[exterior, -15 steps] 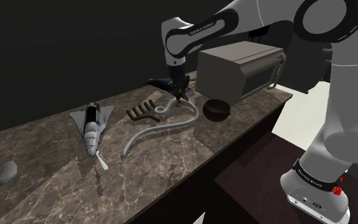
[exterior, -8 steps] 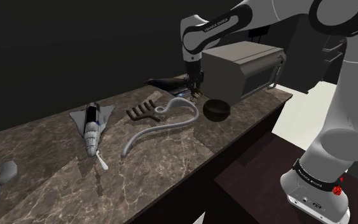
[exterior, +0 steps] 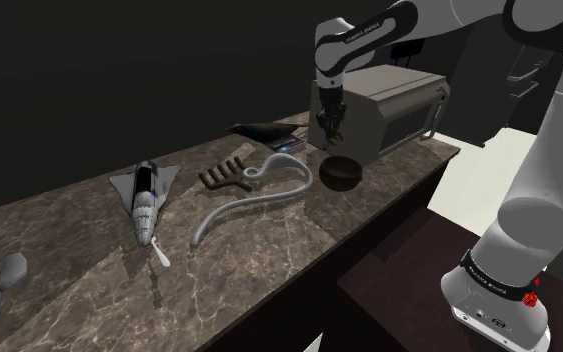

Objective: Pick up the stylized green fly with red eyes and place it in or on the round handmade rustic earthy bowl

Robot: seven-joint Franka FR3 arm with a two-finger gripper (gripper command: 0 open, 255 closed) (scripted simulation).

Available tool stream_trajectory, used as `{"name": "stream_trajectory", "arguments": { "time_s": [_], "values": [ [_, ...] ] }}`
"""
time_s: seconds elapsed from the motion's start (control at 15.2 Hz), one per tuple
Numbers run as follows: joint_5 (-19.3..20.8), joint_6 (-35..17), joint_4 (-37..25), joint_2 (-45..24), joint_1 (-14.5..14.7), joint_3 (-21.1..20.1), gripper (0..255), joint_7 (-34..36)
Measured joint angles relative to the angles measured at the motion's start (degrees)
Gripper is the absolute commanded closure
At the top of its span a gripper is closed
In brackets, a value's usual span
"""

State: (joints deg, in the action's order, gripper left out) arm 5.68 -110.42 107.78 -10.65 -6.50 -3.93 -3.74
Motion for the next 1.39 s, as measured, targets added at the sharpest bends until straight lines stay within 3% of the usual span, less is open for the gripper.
{"name": "stream_trajectory", "arguments": {
  "time_s": [0.4,1.39],
  "values": [
    [0.4,-1.4,1.1,0.3,-3.9,2.8,255,-6.4],
    [1.1,-11.5,6.0,-5.0,-4.1,3.2,255,-5.8]
  ]
}}
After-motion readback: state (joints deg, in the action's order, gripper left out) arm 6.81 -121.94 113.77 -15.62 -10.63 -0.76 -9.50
